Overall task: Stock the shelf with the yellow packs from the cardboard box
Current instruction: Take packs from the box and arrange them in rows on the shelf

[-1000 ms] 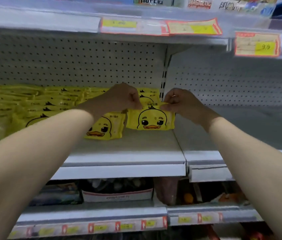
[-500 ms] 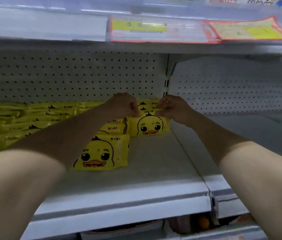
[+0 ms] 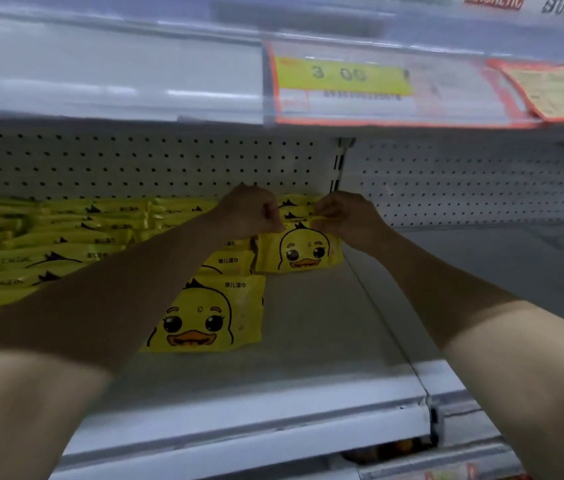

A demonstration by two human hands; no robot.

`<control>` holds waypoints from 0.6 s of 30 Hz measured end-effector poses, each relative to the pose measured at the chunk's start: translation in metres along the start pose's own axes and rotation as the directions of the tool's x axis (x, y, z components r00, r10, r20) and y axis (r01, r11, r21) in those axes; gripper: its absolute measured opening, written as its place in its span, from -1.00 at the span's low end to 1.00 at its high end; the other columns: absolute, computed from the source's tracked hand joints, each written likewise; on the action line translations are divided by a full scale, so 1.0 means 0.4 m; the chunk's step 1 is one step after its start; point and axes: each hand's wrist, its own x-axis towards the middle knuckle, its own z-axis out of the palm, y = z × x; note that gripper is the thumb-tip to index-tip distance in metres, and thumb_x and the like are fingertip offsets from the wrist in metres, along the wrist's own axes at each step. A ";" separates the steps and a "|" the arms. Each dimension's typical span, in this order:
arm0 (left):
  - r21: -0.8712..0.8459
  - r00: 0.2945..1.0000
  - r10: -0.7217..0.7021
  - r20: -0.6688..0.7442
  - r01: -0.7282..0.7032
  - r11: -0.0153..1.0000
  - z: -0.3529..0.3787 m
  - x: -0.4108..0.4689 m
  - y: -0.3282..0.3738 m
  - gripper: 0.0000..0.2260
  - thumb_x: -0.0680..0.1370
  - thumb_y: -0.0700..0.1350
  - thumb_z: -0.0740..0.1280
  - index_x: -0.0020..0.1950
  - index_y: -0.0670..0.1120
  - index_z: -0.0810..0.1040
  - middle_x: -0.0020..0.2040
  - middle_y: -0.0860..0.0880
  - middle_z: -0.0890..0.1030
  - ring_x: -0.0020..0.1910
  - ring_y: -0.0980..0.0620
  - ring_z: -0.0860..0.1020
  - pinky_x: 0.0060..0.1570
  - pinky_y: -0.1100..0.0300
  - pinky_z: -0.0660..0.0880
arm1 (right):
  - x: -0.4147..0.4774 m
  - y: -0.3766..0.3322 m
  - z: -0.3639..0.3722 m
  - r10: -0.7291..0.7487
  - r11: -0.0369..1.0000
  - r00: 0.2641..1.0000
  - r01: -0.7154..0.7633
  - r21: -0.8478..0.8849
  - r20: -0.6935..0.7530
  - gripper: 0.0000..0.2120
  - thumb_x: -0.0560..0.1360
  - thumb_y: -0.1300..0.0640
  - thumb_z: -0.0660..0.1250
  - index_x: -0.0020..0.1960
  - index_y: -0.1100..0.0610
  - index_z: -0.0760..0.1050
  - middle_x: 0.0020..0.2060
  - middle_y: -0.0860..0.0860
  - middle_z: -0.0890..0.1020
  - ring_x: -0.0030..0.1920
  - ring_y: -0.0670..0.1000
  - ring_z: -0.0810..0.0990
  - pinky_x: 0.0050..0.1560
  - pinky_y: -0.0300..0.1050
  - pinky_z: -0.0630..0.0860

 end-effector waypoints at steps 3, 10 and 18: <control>-0.020 0.999 -0.015 -0.041 0.014 1.000 0.008 -0.013 -0.004 -0.83 0.41 -0.03 0.54 -0.13 -0.08 0.63 -0.17 0.09 0.61 -0.05 0.04 0.58 0.08 0.10 0.49 | -0.014 -0.007 -0.002 -0.017 0.998 1.000 0.016 -0.054 -0.019 -0.67 0.39 0.11 0.58 0.10 0.14 0.61 0.07 0.01 0.67 0.12 -0.03 0.62 0.22 -0.06 0.53; -0.119 0.983 -0.084 -0.165 0.065 0.991 -0.050 -0.128 0.032 -0.63 0.37 0.04 0.56 0.11 -0.01 0.58 0.17 -0.03 0.58 0.20 -0.03 0.51 0.13 0.11 0.49 | -0.116 -0.101 -0.037 -0.096 0.974 0.995 0.096 -0.205 0.006 -0.51 0.42 0.07 0.55 0.30 0.08 0.52 0.22 0.06 0.60 0.22 0.06 0.54 0.24 -0.04 0.49; 0.009 0.919 -0.334 -0.211 0.343 0.939 -0.146 -0.490 0.131 -0.51 0.42 0.05 0.52 0.31 0.05 0.49 0.29 -0.12 0.42 0.26 -0.14 0.45 0.19 0.08 0.44 | -0.379 -0.321 -0.042 -0.027 0.838 0.988 0.105 -0.536 0.153 -0.30 0.43 -0.11 0.49 0.49 -0.11 0.28 0.40 0.11 0.40 0.41 0.17 0.32 0.28 0.02 0.42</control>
